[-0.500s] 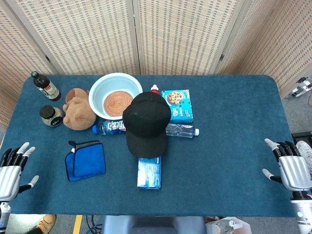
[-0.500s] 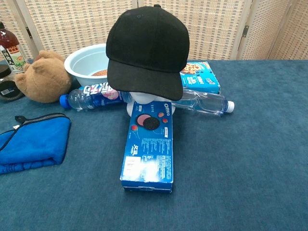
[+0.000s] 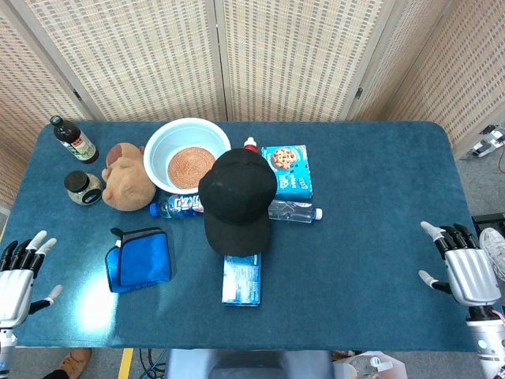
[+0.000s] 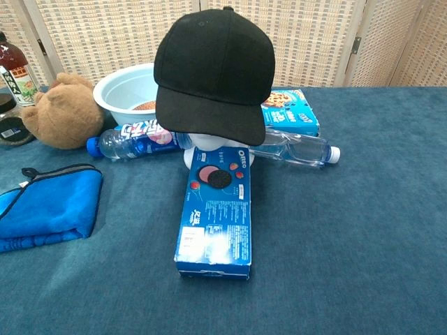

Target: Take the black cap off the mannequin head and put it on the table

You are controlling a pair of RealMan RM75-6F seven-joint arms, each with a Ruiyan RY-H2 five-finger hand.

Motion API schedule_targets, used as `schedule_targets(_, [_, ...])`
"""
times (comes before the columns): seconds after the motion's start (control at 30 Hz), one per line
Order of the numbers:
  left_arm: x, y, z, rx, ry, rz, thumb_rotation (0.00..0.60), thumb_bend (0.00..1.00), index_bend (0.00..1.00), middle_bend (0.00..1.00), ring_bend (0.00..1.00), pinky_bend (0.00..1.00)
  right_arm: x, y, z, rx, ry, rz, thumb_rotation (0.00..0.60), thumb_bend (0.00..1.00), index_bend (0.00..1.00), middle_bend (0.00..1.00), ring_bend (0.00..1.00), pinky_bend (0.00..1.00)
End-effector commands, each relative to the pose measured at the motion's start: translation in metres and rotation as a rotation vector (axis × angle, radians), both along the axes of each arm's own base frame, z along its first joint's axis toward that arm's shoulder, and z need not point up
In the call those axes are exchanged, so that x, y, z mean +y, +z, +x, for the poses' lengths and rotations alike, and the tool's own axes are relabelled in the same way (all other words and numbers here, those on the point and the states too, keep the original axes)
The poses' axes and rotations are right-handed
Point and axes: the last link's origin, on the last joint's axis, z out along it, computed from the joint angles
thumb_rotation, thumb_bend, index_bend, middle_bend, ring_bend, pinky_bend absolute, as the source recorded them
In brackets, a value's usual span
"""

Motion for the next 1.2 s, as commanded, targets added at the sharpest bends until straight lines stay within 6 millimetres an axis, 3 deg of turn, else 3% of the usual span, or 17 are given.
schedule_targets(0.03, [-0.001,0.0,0.001,-0.002,0.0,-0.001,0.6,0.2,0.15,0.06,0.08,0.0,-0.007,-0.003,0.008,0.0,0.041,0.028,0.6,0.05,0.16,0.26,0.18,0.14])
schedule_targets(0.43, [-0.005,0.001,0.007,-0.003,-0.014,0.002,0.6,0.2,0.15,0.06,0.09,0.0,-0.051,-0.035,0.068,-0.022,0.302,0.185,0.6,0.05,0.16,0.26,0.18,0.14])
schedule_targets(0.57, [-0.005,0.002,0.009,0.0,-0.019,0.005,0.6,0.2,0.15,0.06,0.09,0.0,-0.064,-0.049,0.091,-0.032,0.397,0.224,0.6,0.04,0.21,0.26,0.18,0.14])
schedule_targets(0.8, [-0.005,0.001,0.011,0.005,-0.022,0.0,0.6,0.2,0.15,0.06,0.09,0.0,-0.078,-0.075,0.122,-0.058,0.507,0.26,0.6,0.0,0.3,0.26,0.16,0.14])
schedule_targets(1.2, [-0.003,0.001,0.015,0.007,-0.03,-0.006,0.6,0.2,0.15,0.06,0.09,0.0,-0.092,-0.113,0.159,-0.109,0.66,0.25,0.6,0.0,0.3,0.24,0.11,0.11])
